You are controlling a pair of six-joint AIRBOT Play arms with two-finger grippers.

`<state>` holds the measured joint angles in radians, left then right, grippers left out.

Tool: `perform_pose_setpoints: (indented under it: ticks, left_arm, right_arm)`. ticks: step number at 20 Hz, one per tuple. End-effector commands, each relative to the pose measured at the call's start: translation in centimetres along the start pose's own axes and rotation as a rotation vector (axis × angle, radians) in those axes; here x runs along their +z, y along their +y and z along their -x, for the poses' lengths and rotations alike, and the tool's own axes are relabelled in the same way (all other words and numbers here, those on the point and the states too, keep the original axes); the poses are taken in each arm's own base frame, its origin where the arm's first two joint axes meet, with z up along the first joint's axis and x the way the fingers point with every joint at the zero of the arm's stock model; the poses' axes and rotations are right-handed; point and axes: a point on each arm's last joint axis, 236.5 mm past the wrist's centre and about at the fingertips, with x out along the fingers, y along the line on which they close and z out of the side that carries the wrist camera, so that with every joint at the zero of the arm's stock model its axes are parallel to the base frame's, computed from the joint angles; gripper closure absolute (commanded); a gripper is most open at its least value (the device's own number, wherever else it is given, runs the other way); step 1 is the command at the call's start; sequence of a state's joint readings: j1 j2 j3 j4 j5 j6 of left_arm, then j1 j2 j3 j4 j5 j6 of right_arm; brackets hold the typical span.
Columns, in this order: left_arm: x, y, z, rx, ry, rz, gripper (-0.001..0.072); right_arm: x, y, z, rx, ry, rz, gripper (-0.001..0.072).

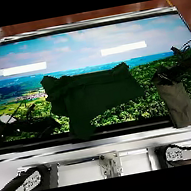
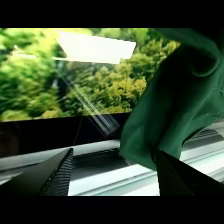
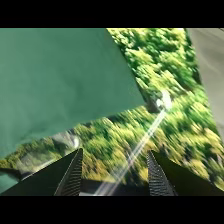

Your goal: Fold the shirts.

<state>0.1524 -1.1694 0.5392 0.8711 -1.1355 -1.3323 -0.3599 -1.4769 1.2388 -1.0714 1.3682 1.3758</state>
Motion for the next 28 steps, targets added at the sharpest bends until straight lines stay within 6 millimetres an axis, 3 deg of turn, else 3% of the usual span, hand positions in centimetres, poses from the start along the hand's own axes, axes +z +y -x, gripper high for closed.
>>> perform_pose_setpoints:
  ticks: [1, 4, 7, 9, 13, 17, 20, 23, 25, 28]
  left_arm:
    - [-1.6, -0.8, -3.2, 0.015, 0.026, 0.018, 0.0120]
    - [-3.1, -1.1, -5.1, 0.044, 0.092, 0.016, 0.0120]
    - [-3.1, -1.3, -6.2, 0.064, 0.085, 0.038, 0.0125]
    - [-3.3, -1.7, -6.8, 0.057, 0.089, 0.047, 0.0344]
    - [-3.5, -1.7, -7.3, 0.059, 0.104, 0.048, 0.0669]
    - [-3.5, -1.9, -7.1, 0.054, 0.106, 0.013, 0.0667]
    - [-3.7, -2.7, -6.3, 0.037, 0.103, -0.045, 0.0667]
    - [-3.9, -3.9, -5.2, 0.013, 0.082, -0.082, 0.0667]
    - [-3.9, -4.7, -4.3, -0.002, 0.059, -0.096, 0.0667]
    - [-3.3, -5.6, -3.3, -0.020, 0.008, -0.098, 0.0668]
  right_arm:
    - [0.6, 1.0, -1.1, 0.006, -0.028, 0.021, 0.0184]
    - [0.4, 1.2, -1.2, 0.008, -0.019, 0.025, 0.0185]
    - [0.1, 1.2, -1.2, 0.009, -0.009, 0.026, 0.0185]
    - [0.0, 1.2, -1.2, 0.010, -0.006, 0.026, 0.0185]
    - [0.0, 1.0, -1.2, 0.000, -0.004, 0.028, 0.0185]
    - [-4.0, -2.9, -3.3, -0.099, 0.152, 0.009, 0.0183]
    - [-5.8, -2.9, -6.4, -0.032, 0.243, -0.065, 0.0183]
    - [-3.2, -2.0, -8.9, 0.052, 0.165, -0.135, 0.0183]
    - [-1.1, -1.6, -9.3, 0.079, 0.079, -0.167, 0.0183]
    - [0.3, -1.6, -9.7, 0.070, 0.021, -0.185, 0.0183]
